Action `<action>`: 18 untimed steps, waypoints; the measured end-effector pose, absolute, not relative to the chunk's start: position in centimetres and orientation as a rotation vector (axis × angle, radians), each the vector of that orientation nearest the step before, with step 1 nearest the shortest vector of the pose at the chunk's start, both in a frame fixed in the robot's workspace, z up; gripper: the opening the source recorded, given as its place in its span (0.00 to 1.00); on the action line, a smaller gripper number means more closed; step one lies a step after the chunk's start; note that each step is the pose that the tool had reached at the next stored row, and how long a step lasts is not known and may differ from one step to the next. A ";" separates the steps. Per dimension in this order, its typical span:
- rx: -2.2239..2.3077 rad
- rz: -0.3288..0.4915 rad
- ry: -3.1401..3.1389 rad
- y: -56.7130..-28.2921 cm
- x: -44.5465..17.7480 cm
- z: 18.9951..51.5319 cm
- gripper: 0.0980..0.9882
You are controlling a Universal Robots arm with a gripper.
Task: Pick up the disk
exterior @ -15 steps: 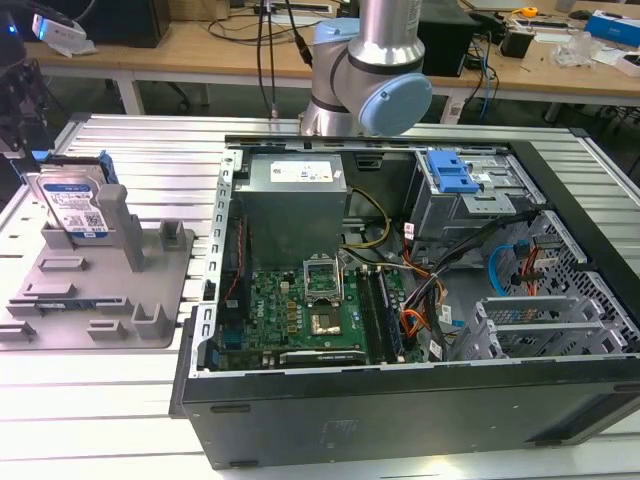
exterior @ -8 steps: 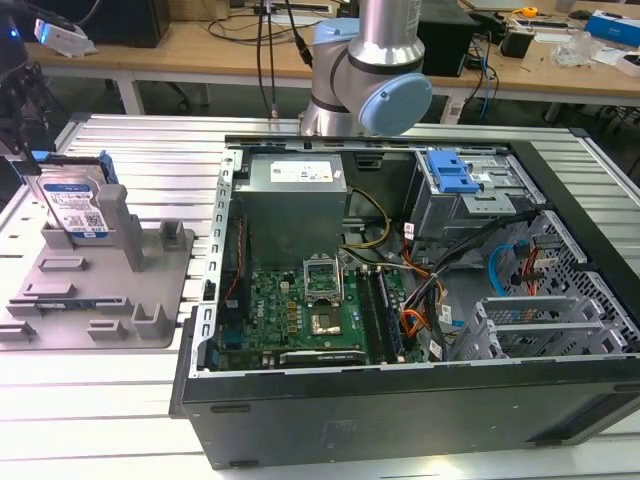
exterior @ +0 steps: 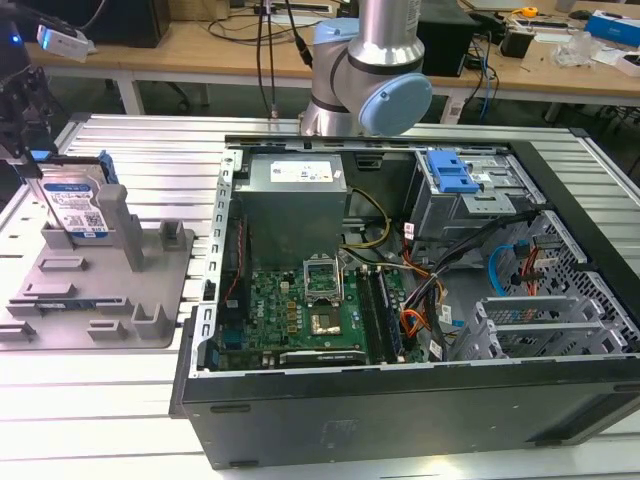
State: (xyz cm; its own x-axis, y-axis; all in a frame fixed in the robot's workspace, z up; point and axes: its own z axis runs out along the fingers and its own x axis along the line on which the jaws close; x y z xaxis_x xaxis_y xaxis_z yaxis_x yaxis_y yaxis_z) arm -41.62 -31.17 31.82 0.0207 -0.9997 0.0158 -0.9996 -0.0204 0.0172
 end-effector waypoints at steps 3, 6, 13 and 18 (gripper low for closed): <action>2.228 -0.001 -2.182 -31.2 -41.6 31.6 0.52; 2.227 -0.001 -2.182 -31.2 -41.8 31.2 0.50; 2.225 -0.001 -2.184 -31.2 -41.9 30.9 0.42; 2.219 -0.001 -2.190 -31.2 -41.8 30.6 0.42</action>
